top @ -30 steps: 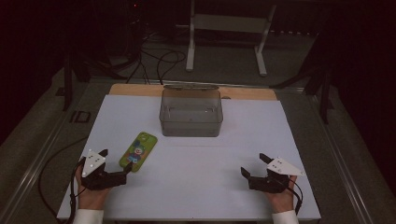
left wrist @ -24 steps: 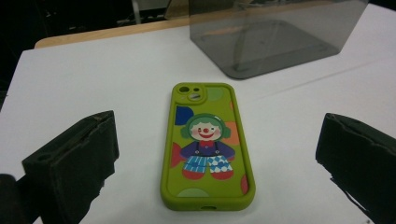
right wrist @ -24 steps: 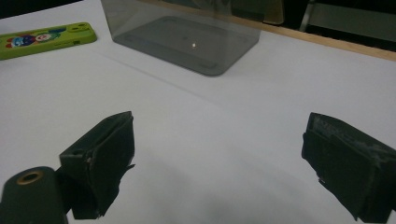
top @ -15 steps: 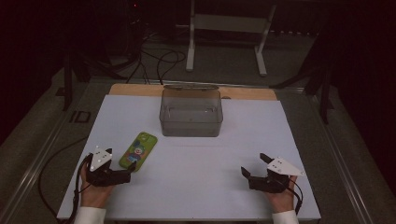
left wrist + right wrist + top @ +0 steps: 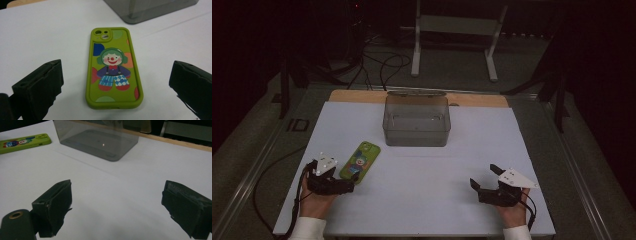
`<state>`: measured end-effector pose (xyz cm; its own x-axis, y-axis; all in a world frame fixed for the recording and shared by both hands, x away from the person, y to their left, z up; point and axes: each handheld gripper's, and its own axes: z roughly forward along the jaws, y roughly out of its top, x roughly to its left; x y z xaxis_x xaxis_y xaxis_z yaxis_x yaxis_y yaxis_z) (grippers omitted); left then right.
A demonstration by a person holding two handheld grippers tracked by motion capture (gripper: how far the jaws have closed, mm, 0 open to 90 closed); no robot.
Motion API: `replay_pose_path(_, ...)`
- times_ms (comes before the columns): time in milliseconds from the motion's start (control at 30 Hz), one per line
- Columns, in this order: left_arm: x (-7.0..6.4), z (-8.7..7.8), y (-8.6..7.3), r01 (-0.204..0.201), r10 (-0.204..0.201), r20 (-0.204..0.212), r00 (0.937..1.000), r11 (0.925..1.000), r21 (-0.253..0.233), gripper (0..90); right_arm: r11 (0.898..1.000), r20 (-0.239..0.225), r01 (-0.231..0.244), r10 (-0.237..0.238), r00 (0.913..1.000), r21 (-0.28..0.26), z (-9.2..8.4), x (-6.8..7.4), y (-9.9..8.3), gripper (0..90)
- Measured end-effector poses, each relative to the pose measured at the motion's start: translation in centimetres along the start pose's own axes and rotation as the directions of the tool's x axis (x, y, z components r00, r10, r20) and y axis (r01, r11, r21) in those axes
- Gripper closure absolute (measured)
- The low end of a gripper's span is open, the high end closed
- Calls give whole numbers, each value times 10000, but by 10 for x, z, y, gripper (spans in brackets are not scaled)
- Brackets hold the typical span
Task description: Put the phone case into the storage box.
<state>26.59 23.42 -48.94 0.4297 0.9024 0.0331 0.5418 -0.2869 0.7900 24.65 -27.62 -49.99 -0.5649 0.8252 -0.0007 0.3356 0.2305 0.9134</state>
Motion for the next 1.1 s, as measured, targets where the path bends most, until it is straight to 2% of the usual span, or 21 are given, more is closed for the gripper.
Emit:
replay_pose_path(267, -1, 10, 6, -169, 182, -182, 9997, 9977, 659, 0, 10000, 1, -39, 39, 10000, -4, 0, -1, 0, 98)
replay_pose_path(700, 0, 20, 13, -260, 306, -331, 9990, 9909, 1321, 0, 9999, 80, -117, 116, 9999, 42, 0, -2, 0, 98)
replay_pose_path(800, 0, 26, 14, -255, 316, -335, 9989, 9854, 1681, 0, 9999, 89, -116, 115, 9999, 67, 0, -2, 0, 98)
replay_pose_path(1100, -2, 36, 17, -269, 313, -163, 9994, 9739, 2255, 0, 9999, 101, -139, 138, 9999, 88, 0, -2, 0, 98)
